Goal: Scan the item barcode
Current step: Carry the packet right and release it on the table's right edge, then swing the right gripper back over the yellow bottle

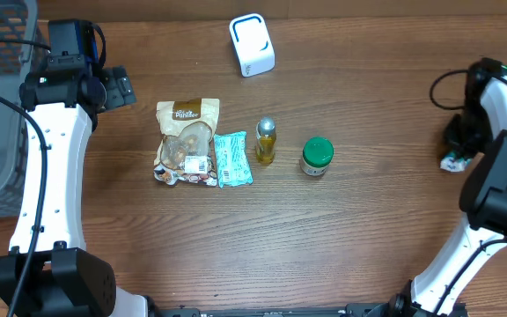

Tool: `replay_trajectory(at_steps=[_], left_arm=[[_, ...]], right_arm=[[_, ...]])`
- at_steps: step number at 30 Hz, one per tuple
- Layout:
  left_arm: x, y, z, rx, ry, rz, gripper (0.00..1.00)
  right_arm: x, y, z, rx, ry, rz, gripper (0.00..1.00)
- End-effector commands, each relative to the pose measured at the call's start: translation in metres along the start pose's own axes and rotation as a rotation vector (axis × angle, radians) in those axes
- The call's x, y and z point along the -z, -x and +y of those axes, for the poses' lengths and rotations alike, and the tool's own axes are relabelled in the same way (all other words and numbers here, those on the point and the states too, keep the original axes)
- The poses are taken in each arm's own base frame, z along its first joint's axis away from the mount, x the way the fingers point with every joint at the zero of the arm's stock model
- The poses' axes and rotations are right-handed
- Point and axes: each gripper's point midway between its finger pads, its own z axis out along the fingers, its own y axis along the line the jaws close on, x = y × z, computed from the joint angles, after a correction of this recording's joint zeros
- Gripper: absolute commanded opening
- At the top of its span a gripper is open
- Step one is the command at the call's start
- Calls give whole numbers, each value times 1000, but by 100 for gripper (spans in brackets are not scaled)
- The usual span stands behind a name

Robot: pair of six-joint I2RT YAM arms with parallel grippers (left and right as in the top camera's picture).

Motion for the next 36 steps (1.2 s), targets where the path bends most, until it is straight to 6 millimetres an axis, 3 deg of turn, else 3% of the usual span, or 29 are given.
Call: replay_trajectory(at_steps=[1, 6, 10, 15, 18, 22, 23, 24, 26, 30, 36], left_arm=[[0, 0, -1, -25, 7, -1, 100], [0, 0, -1, -25, 7, -1, 100], [0, 0, -1, -25, 7, -1, 99], [0, 0, -1, -25, 7, -1, 100], [0, 0, -1, -25, 7, -1, 99], [0, 0, -1, -25, 7, -1, 100], [0, 0, -1, -25, 7, -1, 99], [0, 0, -1, -25, 7, -1, 99], [0, 0, -1, -25, 7, -1, 100], [0, 0, -1, -25, 7, -1, 99], [0, 0, -1, -26, 7, -1, 99]], right_arm=[[2, 1, -5, -33, 13, -7, 5], [2, 1, -4, -34, 14, -11, 18], [2, 1, -4, -33, 14, -9, 50], [17, -1, -9, -24, 7, 7, 53], [43, 5, -13, -89, 27, -8, 53], [84, 5, 6, -98, 202, 12, 58], [94, 5, 12, -99, 254, 18, 73], [104, 2, 21, -97, 324, 38, 100], [116, -6, 44, -89, 469, 92, 100], [131, -20, 68, -76, 627, 174, 100], [143, -37, 89, -7, 659, 207, 100]])
